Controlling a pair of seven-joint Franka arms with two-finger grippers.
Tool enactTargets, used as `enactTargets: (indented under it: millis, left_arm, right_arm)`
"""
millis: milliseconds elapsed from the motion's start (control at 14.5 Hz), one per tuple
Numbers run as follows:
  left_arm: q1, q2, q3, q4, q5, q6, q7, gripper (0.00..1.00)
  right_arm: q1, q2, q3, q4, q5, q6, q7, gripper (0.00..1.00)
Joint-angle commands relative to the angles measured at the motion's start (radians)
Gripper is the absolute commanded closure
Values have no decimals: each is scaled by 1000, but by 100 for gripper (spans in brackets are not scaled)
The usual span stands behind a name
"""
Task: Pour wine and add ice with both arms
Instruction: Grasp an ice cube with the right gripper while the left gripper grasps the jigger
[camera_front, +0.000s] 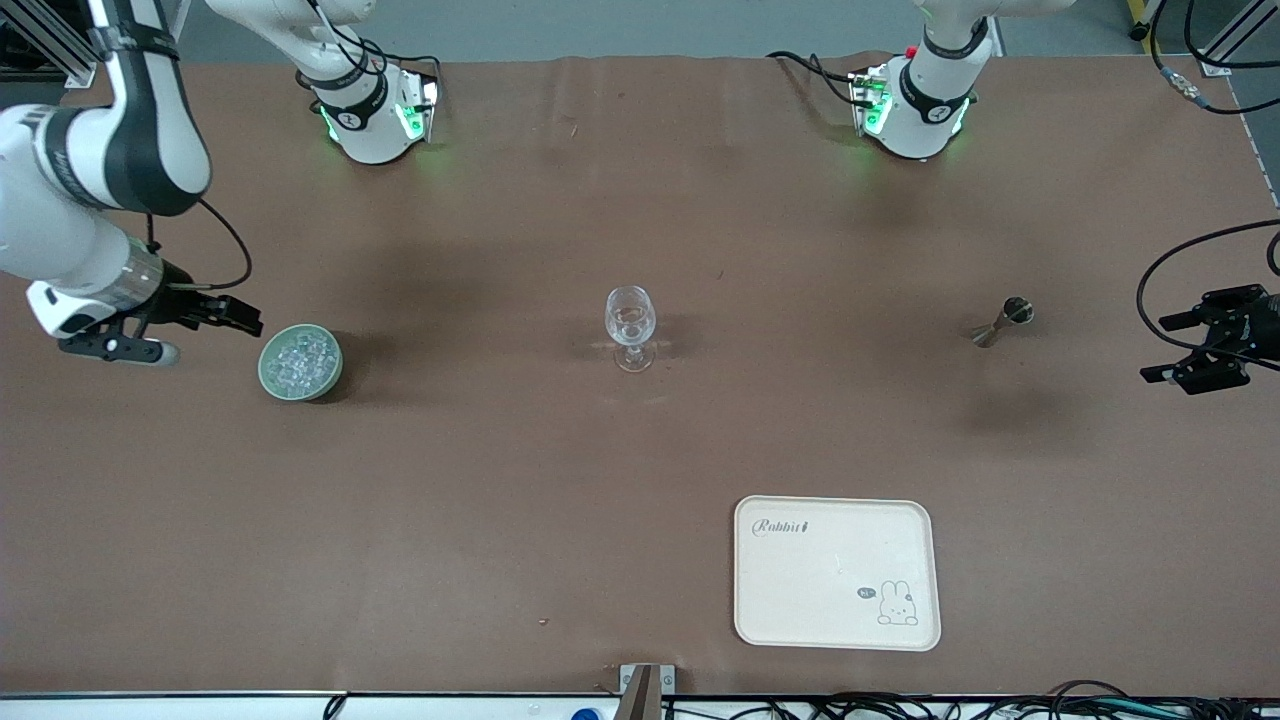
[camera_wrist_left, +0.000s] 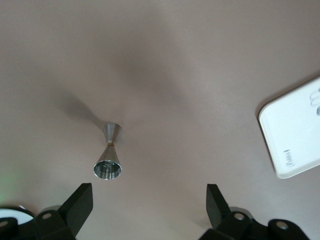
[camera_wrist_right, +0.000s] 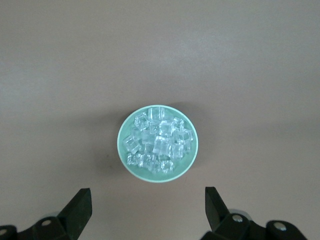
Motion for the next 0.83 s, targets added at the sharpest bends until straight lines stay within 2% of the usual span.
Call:
enactTargets:
  millis: [0,207,414,552,759]
  left_arm:
    - [12,135,101,22,-141,-78,-16,0]
    - [12,215,161,-34,-232,-111,-14,0]
    - [27,230,178,-131,-280,-111,12,0]
    - [39,244,178,-195,-297,-117,64,0]
    - [33,256,177,-259,-327,-118,78,0]
  right_arm:
    - [7,-21,-3,-112,-28,139,-8,6]
    - [7,45,-3,-185,-37,296,-8,10]
    - [18,91,-3,-212,-37,353,-8,19]
    - [30,117,-3,-235,-37,402,-8,32]
    - [33,165,-3,-250,-37,479,-8,35]
